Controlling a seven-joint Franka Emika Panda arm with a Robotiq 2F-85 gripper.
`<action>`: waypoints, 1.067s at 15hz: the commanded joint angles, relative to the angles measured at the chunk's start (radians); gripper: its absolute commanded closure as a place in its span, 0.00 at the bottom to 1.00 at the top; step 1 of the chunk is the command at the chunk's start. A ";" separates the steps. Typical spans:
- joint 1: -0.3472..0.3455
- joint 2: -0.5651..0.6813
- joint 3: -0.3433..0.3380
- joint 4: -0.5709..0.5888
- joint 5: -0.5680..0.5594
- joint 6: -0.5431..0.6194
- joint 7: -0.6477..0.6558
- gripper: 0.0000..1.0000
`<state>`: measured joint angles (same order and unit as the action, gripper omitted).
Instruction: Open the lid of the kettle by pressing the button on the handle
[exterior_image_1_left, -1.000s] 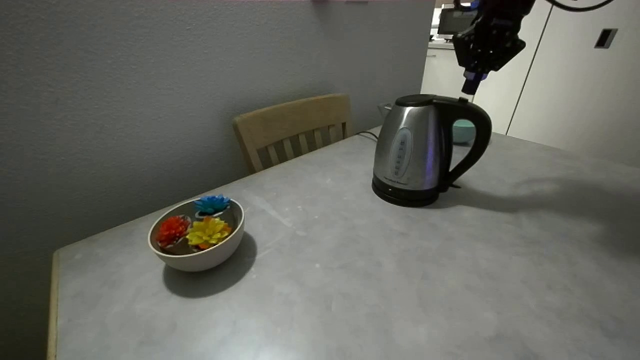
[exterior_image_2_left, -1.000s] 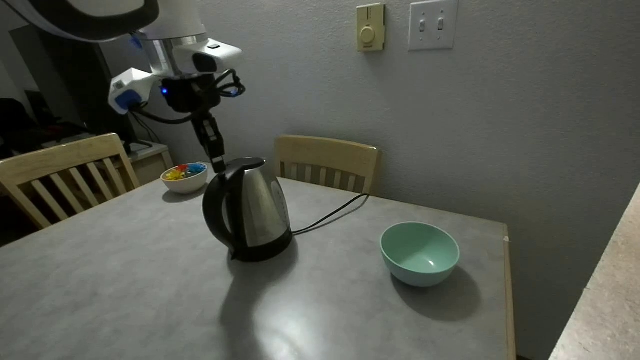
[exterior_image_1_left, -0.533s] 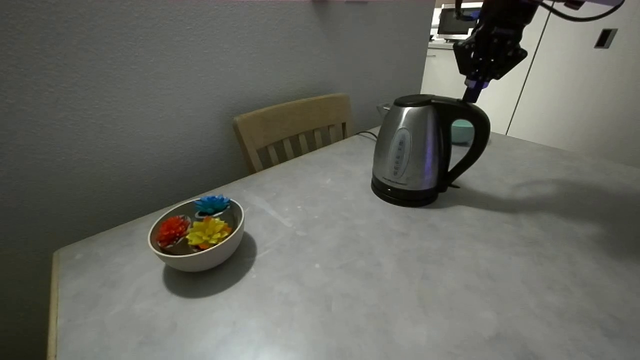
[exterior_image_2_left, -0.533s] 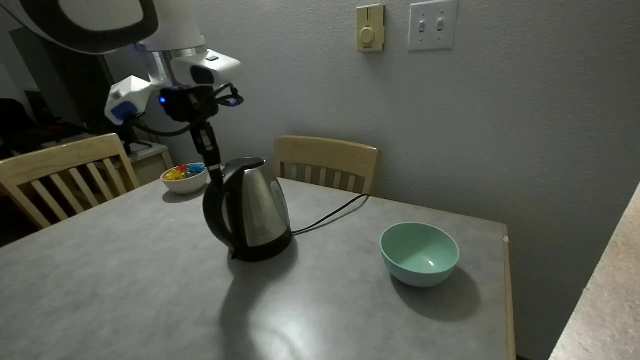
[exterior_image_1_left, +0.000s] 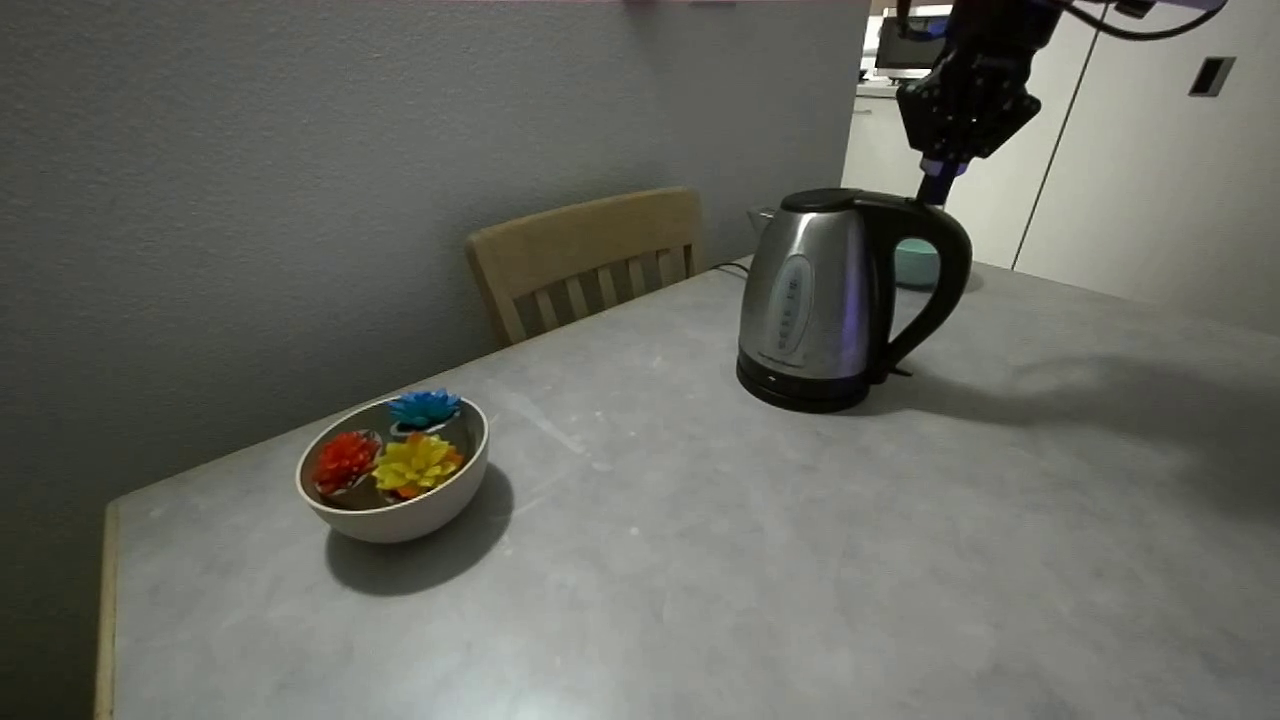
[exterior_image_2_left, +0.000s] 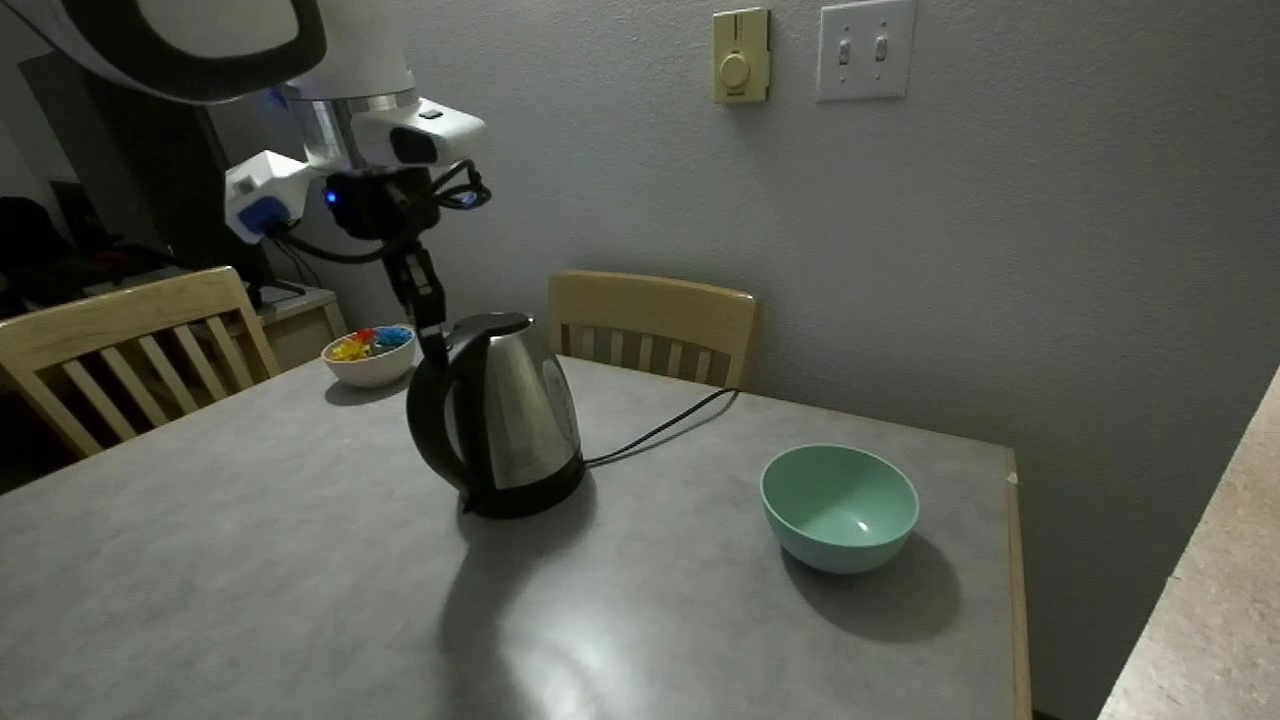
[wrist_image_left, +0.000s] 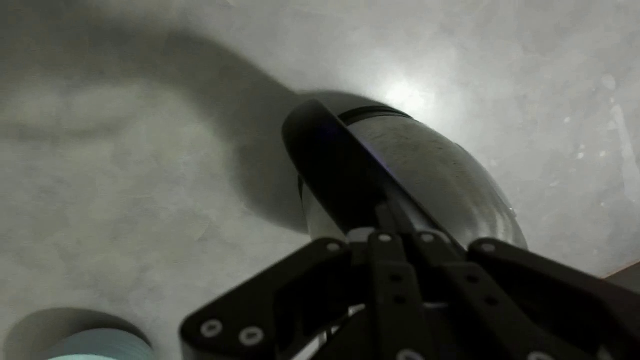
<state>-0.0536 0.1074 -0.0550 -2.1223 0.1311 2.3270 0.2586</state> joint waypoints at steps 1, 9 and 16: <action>0.020 0.116 -0.014 0.101 -0.165 -0.096 0.080 1.00; 0.059 0.257 -0.007 0.330 -0.322 -0.367 0.121 1.00; 0.078 0.190 -0.006 0.322 -0.327 -0.355 0.093 1.00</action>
<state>0.0200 0.3166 -0.0560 -1.7833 -0.1843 1.9441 0.3751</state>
